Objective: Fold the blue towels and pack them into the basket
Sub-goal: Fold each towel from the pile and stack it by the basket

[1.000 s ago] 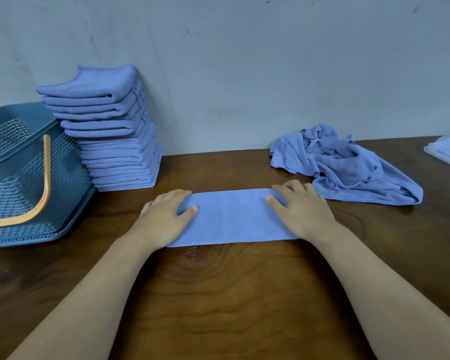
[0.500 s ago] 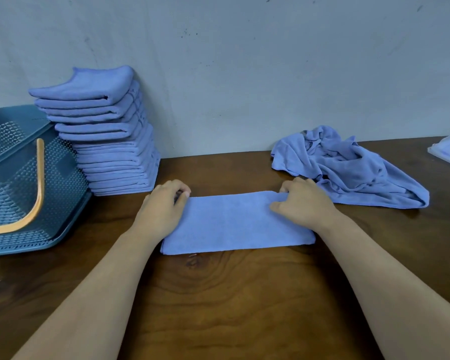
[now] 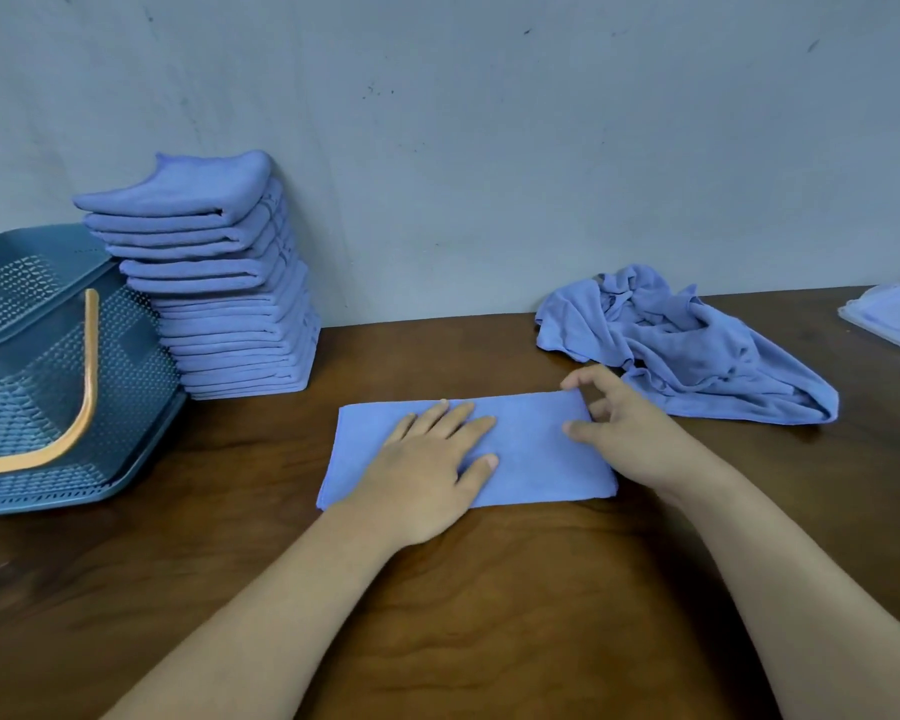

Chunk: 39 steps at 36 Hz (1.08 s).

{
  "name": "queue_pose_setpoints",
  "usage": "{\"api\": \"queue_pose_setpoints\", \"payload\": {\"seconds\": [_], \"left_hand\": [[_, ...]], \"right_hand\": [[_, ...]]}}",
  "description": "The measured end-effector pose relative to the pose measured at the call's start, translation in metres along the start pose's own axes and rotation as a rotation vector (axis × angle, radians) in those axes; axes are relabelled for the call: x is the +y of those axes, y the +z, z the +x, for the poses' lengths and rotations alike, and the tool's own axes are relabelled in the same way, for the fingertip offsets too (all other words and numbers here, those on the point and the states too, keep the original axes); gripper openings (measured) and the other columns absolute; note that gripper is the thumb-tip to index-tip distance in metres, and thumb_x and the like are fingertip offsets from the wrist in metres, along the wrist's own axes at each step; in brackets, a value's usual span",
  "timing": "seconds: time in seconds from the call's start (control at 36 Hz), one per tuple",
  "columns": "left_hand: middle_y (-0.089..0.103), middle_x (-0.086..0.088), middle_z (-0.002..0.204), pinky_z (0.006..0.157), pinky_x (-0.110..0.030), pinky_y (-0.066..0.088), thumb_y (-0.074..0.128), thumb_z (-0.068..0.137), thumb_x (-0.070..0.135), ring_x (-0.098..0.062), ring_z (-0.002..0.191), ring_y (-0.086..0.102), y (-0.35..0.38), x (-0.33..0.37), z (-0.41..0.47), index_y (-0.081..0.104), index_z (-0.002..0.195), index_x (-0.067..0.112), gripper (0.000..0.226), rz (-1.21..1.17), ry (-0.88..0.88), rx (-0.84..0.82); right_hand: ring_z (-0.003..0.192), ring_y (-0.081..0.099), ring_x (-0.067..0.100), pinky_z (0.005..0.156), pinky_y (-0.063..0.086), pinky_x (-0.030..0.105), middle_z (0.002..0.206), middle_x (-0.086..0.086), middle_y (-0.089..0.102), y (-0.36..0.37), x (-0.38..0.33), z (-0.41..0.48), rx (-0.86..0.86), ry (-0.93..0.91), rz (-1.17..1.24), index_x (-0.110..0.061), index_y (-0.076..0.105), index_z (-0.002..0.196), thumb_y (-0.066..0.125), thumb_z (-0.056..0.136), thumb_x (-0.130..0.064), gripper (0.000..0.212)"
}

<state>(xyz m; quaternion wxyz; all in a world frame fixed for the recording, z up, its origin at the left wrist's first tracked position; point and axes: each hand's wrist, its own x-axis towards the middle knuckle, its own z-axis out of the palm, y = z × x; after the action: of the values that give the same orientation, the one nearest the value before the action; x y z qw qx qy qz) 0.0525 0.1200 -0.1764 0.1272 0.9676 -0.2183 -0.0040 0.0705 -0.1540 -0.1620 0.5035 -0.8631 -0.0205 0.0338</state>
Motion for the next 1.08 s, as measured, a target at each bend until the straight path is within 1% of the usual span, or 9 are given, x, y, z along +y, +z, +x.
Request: {"api": "queue_pose_setpoints", "payload": {"seconds": [0.08, 0.19, 0.31, 0.47, 0.58, 0.69, 0.92, 1.03, 1.08], "left_hand": [[-0.009, 0.020, 0.177, 0.133, -0.043, -0.007, 0.017, 0.108, 0.069, -0.010, 0.163, -0.015, 0.003, -0.003, 0.002, 0.003, 0.166, 0.054, 0.062, 0.048, -0.010, -0.076], [-0.014, 0.022, 0.175, 0.132, -0.047, -0.010, 0.015, 0.105, 0.073, -0.010, 0.161, -0.020, 0.002, -0.003, 0.002, -0.002, 0.161, 0.064, 0.059, 0.038, -0.017, -0.117], [-0.013, 0.022, 0.175, 0.132, -0.048, -0.011, 0.016, 0.105, 0.074, -0.011, 0.162, -0.020, -0.001, -0.002, 0.002, -0.002, 0.161, 0.064, 0.059, 0.039, -0.021, -0.123], [-0.011, 0.023, 0.175, 0.132, -0.047, -0.007, 0.014, 0.101, 0.081, -0.011, 0.163, -0.016, -0.009, -0.019, -0.013, -0.001, 0.165, 0.057, 0.070, 0.049, -0.094, -0.085], [-0.013, 0.025, 0.174, 0.133, -0.046, -0.004, 0.015, 0.099, 0.083, -0.004, 0.161, -0.019, -0.016, -0.054, -0.040, 0.000, 0.164, 0.058, 0.071, 0.038, -0.193, -0.052], [-0.012, 0.023, 0.175, 0.132, -0.039, -0.004, 0.016, 0.100, 0.082, 0.000, 0.160, -0.015, -0.018, -0.076, -0.066, 0.003, 0.165, 0.056, 0.072, -0.016, -0.245, -0.012], [-0.001, 0.020, 0.177, 0.132, -0.039, -0.003, 0.030, 0.102, 0.077, -0.003, 0.162, -0.005, -0.019, -0.082, -0.066, 0.014, 0.168, 0.046, 0.075, -0.136, -0.273, 0.026], [0.031, 0.021, 0.169, 0.130, -0.039, 0.021, 0.046, 0.106, 0.061, -0.005, 0.156, 0.028, -0.023, -0.085, -0.065, 0.033, 0.164, 0.041, 0.062, -0.427, -0.314, 0.165], [0.050, 0.020, 0.155, 0.112, -0.029, 0.041, 0.051, 0.108, 0.047, -0.005, 0.141, 0.048, -0.027, -0.089, -0.064, 0.046, 0.156, 0.039, 0.049, -0.597, -0.375, 0.295]], "right_hand": [[0.065, 0.050, 0.007, 0.064, 0.043, 0.024, 0.088, -0.006, 0.060, 0.006, 0.007, -0.004, -0.008, -0.016, -0.026, -0.047, 0.063, 0.110, 0.067, 0.099, -0.026, 0.024], [0.129, 0.053, 0.000, 0.098, 0.042, 0.021, 0.149, -0.023, 0.052, 0.016, 0.005, -0.003, 0.026, -0.007, -0.070, -0.051, 0.061, 0.136, 0.065, 0.100, -0.031, 0.041], [0.149, 0.041, 0.012, 0.103, 0.036, 0.025, 0.166, -0.014, 0.040, 0.017, 0.006, -0.002, 0.044, -0.010, -0.212, -0.044, 0.047, 0.156, 0.062, 0.101, -0.027, 0.060], [0.131, 0.053, 0.011, 0.087, 0.042, 0.018, 0.168, -0.013, 0.036, 0.008, 0.010, -0.002, 0.028, 0.005, -0.209, -0.044, 0.042, 0.159, 0.062, 0.104, -0.022, 0.063], [0.135, 0.056, 0.024, 0.094, 0.050, 0.032, 0.168, -0.017, 0.032, 0.005, 0.008, -0.006, 0.018, 0.000, -0.253, -0.047, 0.038, 0.160, 0.061, 0.105, -0.024, 0.063], [0.132, 0.051, 0.010, 0.085, 0.041, 0.021, 0.169, -0.015, 0.033, 0.008, 0.004, -0.007, 0.017, -0.016, -0.275, -0.046, 0.038, 0.160, 0.060, 0.105, -0.031, 0.061], [0.151, 0.032, -0.001, 0.120, 0.035, 0.031, 0.162, -0.028, 0.038, 0.018, -0.058, -0.005, -0.038, -0.074, -0.032, -0.043, 0.049, 0.155, 0.070, 0.096, -0.018, 0.068], [0.112, 0.051, -0.020, 0.080, 0.046, 0.009, 0.142, -0.041, 0.041, 0.041, -0.104, 0.000, -0.132, -0.098, -0.148, -0.052, 0.044, 0.156, 0.069, 0.090, -0.017, 0.078], [0.086, 0.057, -0.023, 0.061, 0.044, 0.004, 0.127, -0.037, 0.051, 0.062, -0.121, 0.003, -0.170, -0.098, -0.192, -0.048, 0.040, 0.158, 0.069, 0.089, -0.016, 0.082]]}}
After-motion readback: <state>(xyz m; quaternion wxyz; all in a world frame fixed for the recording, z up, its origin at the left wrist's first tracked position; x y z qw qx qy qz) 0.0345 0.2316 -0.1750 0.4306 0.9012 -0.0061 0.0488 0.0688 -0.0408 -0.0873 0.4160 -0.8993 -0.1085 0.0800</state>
